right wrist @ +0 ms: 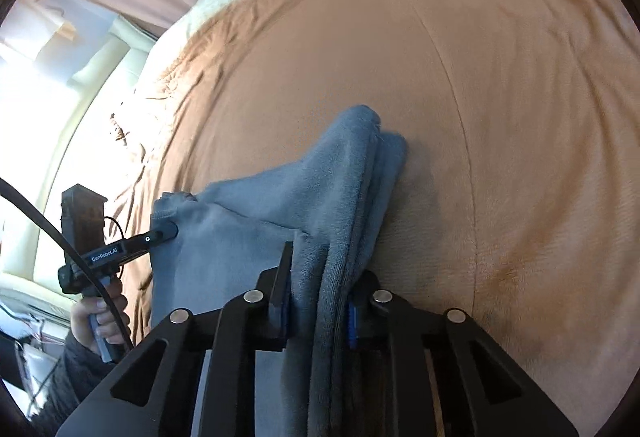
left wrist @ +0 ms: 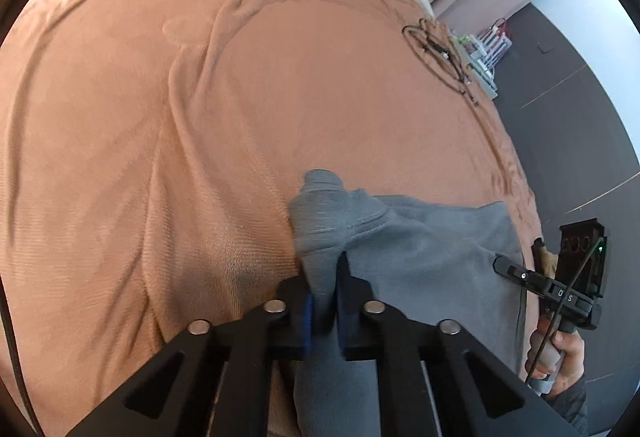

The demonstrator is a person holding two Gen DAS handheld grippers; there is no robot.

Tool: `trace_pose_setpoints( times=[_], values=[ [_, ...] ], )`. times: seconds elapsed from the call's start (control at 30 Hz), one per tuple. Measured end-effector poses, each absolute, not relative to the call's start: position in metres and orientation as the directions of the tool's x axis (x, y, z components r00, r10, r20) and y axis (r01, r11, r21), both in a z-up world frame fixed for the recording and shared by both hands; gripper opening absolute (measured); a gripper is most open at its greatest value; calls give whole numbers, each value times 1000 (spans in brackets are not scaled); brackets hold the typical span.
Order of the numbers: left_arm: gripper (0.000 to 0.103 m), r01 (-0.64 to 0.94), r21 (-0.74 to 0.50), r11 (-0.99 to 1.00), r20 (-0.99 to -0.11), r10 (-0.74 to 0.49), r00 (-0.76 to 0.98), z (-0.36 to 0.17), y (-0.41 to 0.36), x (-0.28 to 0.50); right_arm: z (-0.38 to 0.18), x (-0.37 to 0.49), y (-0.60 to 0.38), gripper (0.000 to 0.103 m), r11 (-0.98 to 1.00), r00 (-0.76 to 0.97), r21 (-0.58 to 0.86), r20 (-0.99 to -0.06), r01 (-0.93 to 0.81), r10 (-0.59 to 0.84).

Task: Fold small clothes
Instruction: 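Close both grippers on the end of the folded bundle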

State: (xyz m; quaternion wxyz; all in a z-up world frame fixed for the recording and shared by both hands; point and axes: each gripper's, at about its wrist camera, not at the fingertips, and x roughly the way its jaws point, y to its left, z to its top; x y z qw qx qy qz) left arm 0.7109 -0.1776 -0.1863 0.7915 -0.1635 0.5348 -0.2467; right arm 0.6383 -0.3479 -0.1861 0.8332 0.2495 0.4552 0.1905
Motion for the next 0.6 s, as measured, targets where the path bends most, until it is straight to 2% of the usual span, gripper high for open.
trace_pose_setpoints(
  times=[0.3, 0.6],
  values=[
    [6, 261, -526, 809, -721, -588, 367, -126, -171, 682, -124, 592, -321, 15, 849, 584, 507, -647, -150, 489],
    [5, 292, -533, 794, -660, -606, 444, -60, -159, 637, -68, 515, -322, 14, 850, 681, 487, -554, -202, 479]
  ],
)
